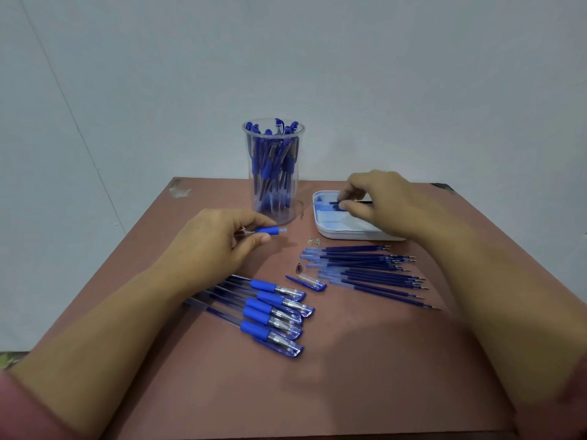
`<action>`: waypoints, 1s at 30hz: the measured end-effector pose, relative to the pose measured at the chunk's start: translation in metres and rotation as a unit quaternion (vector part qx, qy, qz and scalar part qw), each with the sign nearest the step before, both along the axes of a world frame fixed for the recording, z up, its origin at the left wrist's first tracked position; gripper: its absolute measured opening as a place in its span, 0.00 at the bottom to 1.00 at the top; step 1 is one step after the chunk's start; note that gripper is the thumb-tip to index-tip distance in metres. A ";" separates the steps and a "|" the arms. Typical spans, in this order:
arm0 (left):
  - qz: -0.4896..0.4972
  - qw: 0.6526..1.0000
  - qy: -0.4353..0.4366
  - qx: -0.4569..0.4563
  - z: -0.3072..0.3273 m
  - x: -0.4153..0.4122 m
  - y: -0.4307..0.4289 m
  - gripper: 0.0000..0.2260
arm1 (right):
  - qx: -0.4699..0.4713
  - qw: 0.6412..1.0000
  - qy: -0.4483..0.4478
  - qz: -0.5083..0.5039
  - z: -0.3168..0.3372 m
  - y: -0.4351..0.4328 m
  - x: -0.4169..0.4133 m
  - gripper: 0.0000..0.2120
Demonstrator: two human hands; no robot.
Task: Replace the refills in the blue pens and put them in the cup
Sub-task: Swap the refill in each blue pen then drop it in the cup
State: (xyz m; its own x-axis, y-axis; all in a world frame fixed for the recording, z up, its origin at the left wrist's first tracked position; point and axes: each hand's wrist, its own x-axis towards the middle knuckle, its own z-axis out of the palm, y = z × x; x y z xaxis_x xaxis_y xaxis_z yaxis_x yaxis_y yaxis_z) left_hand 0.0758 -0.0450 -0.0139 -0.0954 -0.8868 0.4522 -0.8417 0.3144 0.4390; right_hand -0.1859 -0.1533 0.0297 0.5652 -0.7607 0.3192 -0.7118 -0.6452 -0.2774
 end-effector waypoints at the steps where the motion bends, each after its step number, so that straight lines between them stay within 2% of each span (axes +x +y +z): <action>1: 0.000 1.000 0.004 -0.004 0.000 0.000 0.000 0.10 | -0.010 0.999 -0.023 0.027 0.001 0.013 0.001 0.04; 3: -0.002 1.000 0.015 -0.012 0.000 0.000 0.000 0.10 | -0.012 0.995 -0.072 0.064 -0.001 0.039 -0.001 0.07; 5: -0.006 0.999 0.027 -0.017 0.000 0.000 0.001 0.11 | -0.027 0.991 -0.102 0.079 -0.005 0.052 -0.005 0.03; 7: -0.015 0.999 0.040 -0.021 -0.001 -0.001 0.001 0.10 | -0.041 0.990 -0.110 0.084 -0.007 0.055 -0.005 0.06; 9: -0.021 0.998 0.048 -0.021 -0.001 -0.002 0.001 0.09 | -0.029 0.989 -0.111 0.090 -0.009 0.053 -0.003 0.03; 12: -0.029 0.998 0.051 -0.023 -0.001 -0.004 0.002 0.10 | -0.006 0.989 -0.111 0.097 -0.012 0.053 -0.001 0.12; 22: -0.022 0.998 0.046 -0.032 0.000 -0.003 0.001 0.10 | 0.018 0.985 -0.125 0.118 -0.016 0.058 0.012 0.13; 25: -0.016 0.999 0.041 -0.029 0.000 -0.003 0.001 0.10 | 0.039 0.985 -0.114 0.126 -0.016 0.060 0.015 0.11; 30: -0.036 0.999 0.014 -0.008 0.001 0.000 0.001 0.09 | 0.015 0.989 -0.081 0.119 -0.015 0.055 0.013 0.06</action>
State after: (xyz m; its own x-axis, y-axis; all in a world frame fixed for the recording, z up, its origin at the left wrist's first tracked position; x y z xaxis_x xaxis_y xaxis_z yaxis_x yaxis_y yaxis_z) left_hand 0.0754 -0.0438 -0.0132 -0.1452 -0.8712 0.4689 -0.8047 0.3797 0.4563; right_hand -0.1734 -0.0983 0.0148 0.6729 -0.6223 0.3999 -0.4847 -0.7793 -0.3971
